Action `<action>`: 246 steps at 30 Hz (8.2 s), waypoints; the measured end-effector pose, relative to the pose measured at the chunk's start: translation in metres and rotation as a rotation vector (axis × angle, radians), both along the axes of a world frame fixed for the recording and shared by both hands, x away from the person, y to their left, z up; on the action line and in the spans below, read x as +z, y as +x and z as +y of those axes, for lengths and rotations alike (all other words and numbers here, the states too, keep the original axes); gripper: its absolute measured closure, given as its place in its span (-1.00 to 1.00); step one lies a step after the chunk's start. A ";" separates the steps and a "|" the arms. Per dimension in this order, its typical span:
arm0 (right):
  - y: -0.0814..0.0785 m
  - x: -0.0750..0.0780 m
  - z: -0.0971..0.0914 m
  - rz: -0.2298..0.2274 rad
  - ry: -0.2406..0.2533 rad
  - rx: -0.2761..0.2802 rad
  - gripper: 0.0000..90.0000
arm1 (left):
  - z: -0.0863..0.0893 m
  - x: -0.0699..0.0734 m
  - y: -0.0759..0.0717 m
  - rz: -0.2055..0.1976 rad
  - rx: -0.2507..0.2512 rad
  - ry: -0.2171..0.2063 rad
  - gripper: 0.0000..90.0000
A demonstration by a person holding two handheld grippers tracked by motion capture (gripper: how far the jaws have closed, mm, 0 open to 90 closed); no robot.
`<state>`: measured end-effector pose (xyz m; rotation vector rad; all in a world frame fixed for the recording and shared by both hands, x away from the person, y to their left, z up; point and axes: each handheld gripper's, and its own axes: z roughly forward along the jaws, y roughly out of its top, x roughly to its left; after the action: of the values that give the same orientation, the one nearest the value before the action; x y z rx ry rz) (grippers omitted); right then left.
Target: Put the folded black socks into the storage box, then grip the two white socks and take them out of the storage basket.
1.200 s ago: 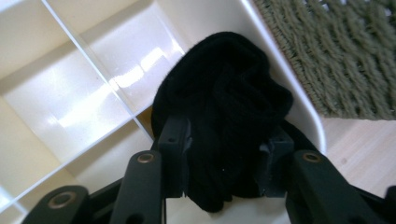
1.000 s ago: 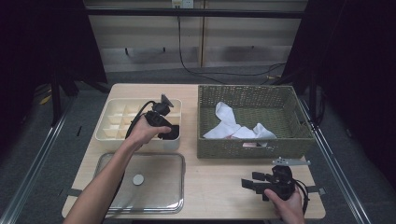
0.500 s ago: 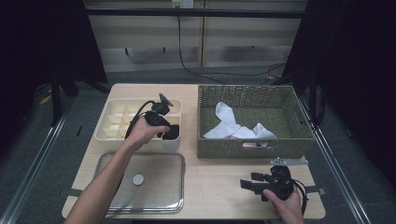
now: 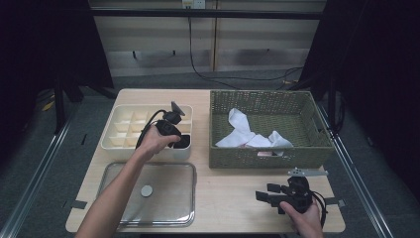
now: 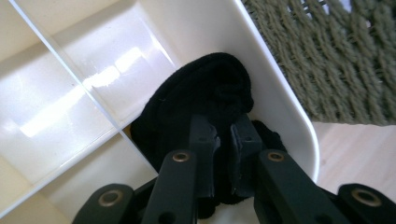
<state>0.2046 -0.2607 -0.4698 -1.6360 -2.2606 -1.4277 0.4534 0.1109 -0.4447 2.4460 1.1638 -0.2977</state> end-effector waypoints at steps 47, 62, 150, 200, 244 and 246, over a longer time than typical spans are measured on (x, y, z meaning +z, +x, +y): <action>0.008 0.012 0.000 -0.030 0.002 -0.026 -0.33 | 0.065 0.029 -0.064 -0.201 0.150 -0.285 -0.21; 0.014 0.034 -0.003 -0.078 -0.004 -0.019 -0.27 | 0.078 0.033 -0.096 -0.256 0.133 -0.271 -0.22; 0.232 0.048 -0.063 0.356 -0.296 -0.220 0.27 | 0.098 -0.016 -0.183 -0.213 0.124 -0.319 -0.42; 0.217 0.114 -0.052 0.245 -0.180 -0.141 0.96 | 0.100 -0.016 -0.183 -0.195 0.109 -0.336 -0.39; 0.193 0.205 -0.053 0.018 -0.063 -0.161 0.95 | 0.099 -0.018 -0.180 -0.210 0.113 -0.325 -0.38; 0.190 0.210 -0.054 0.004 -0.050 -0.159 0.95 | 0.099 -0.018 -0.180 -0.208 0.114 -0.327 -0.38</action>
<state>0.3950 -0.3143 -0.2602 -1.8703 -2.2263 -1.4075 0.2737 0.2099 -0.4630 2.0654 1.0657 -0.1776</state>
